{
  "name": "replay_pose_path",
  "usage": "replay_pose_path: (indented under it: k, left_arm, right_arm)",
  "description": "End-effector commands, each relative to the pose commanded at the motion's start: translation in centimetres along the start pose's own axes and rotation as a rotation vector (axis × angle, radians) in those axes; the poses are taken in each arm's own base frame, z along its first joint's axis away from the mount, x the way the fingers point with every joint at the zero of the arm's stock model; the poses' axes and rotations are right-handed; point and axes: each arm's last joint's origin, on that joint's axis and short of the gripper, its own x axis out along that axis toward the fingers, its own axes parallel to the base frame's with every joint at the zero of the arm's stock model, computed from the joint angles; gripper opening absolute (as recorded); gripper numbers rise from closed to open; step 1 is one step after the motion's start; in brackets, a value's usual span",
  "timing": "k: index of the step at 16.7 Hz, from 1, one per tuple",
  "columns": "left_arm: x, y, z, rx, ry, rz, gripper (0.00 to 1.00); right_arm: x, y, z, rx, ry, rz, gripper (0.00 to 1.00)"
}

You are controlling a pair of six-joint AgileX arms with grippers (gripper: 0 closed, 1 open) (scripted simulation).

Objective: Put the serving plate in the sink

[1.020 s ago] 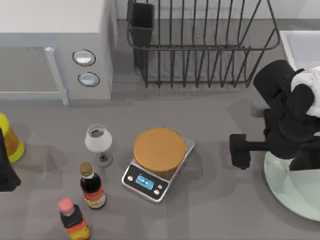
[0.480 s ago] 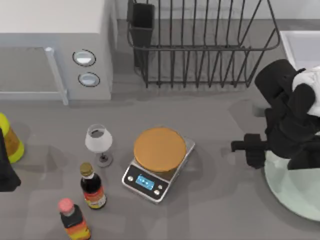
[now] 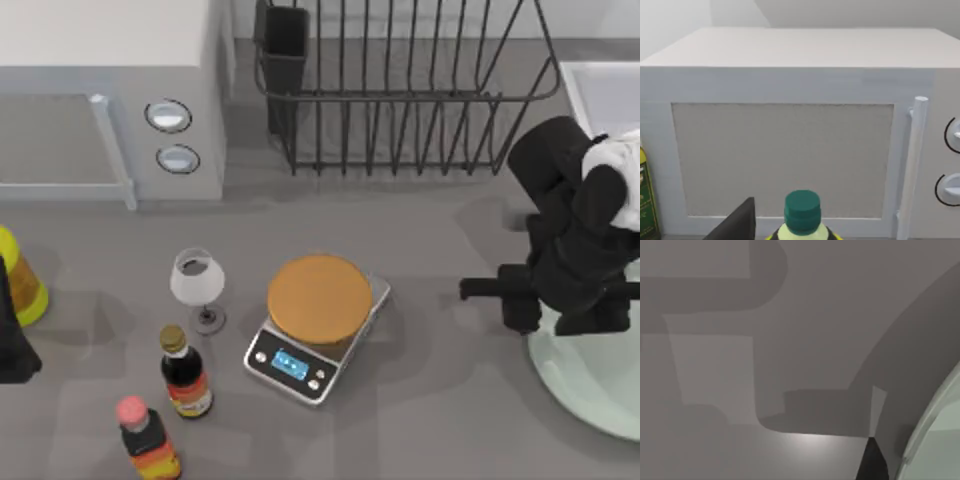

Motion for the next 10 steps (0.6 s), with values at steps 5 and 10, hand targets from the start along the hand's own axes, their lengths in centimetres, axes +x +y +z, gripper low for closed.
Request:
replay_pose_path:
  k: [5,10]
  left_arm:
    - [0.0,0.0,0.0,0.000,0.000,0.000,1.00]
    - [0.0,0.0,0.0,0.000,0.000,0.000,1.00]
  right_arm:
    - [-2.7,-0.1,0.8,0.011,-0.098,0.038,0.00]
    - [-4.8,0.6,2.1,0.011,-0.086,0.033,0.00]
